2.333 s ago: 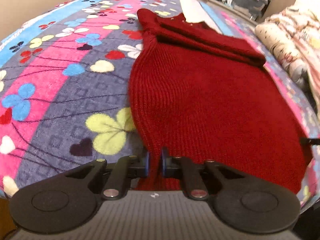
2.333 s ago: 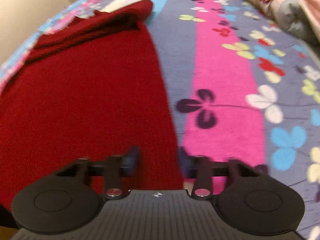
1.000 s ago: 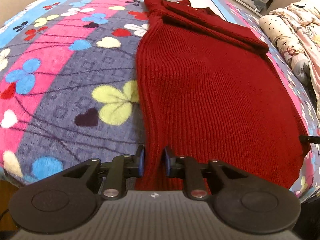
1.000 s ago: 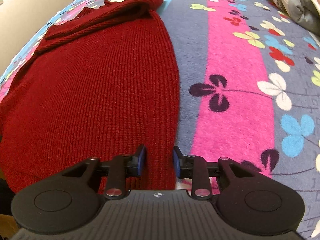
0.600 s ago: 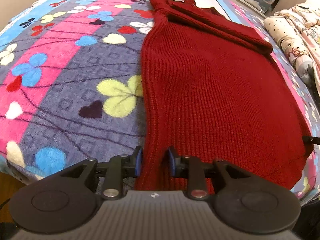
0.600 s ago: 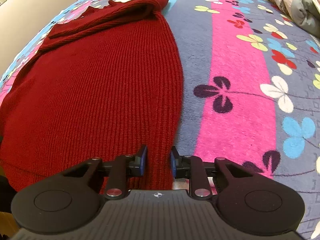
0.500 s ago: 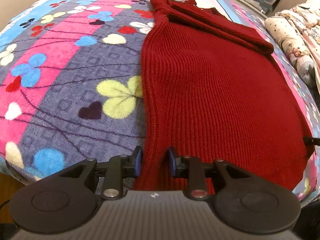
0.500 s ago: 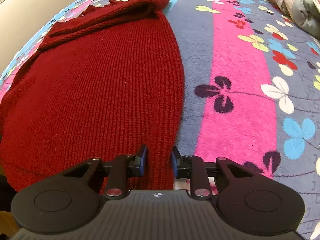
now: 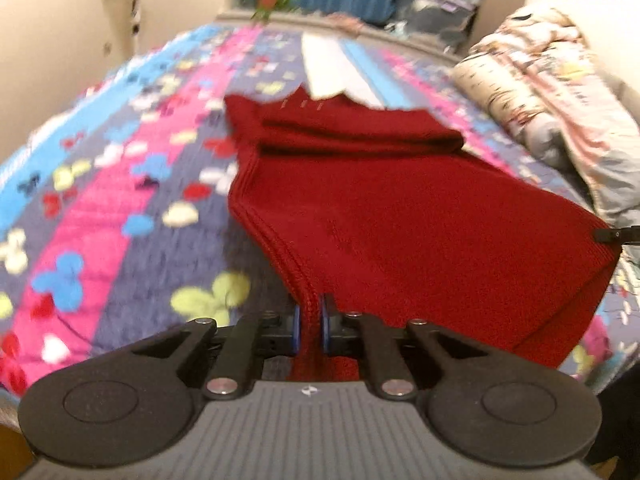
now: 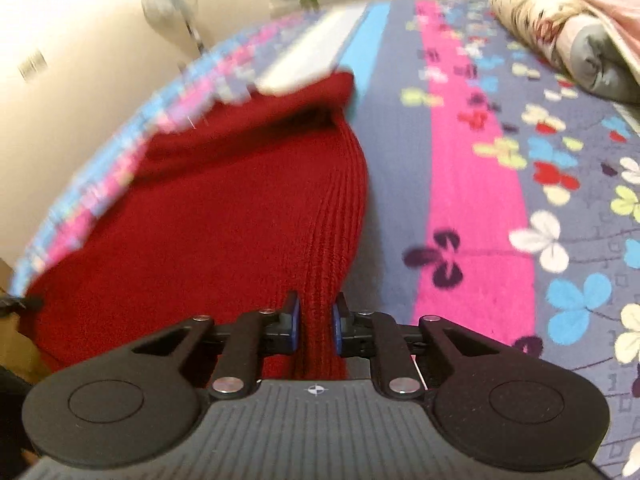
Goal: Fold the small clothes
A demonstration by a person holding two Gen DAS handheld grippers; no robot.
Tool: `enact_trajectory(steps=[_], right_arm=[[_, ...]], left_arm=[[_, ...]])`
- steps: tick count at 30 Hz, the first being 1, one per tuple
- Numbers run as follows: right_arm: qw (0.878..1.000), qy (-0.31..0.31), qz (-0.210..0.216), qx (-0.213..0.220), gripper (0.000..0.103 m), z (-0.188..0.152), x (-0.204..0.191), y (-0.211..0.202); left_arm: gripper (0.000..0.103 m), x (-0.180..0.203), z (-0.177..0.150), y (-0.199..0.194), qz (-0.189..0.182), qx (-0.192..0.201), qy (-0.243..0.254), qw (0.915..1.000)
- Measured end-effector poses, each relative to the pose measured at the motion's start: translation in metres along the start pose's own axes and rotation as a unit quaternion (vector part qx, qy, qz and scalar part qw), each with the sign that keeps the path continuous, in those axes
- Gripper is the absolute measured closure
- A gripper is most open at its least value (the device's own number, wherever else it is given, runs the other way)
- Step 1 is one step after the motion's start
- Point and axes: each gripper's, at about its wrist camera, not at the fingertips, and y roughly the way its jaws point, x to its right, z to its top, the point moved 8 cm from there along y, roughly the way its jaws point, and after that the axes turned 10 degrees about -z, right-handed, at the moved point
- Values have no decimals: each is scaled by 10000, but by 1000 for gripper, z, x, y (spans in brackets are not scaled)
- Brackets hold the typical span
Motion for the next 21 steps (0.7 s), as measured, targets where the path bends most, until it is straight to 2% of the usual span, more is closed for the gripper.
enact_trajectory(steps=[6,11,13,16,21], right_arm=[[9994,-203,227,176,91,-10,-14,-60],[9984,-160,444,304,91,-39,-18,-111],[9984,-50,485,287,91,-47,-14,-120],[9986,184,476,120,91,-44,-6,-110],[9995,95,304,-71,90,-1,-4,-51]], left_arm=[[93,12,22,-75,-358,420,395,9977],[93,9,10,-114,-611,490,348,9963],[93,5,6,-110,-641,430,284,9966],[93,-3,15,-85,-631,352,256,9971],[93,-23,64,-23,-680,304,199,9970]])
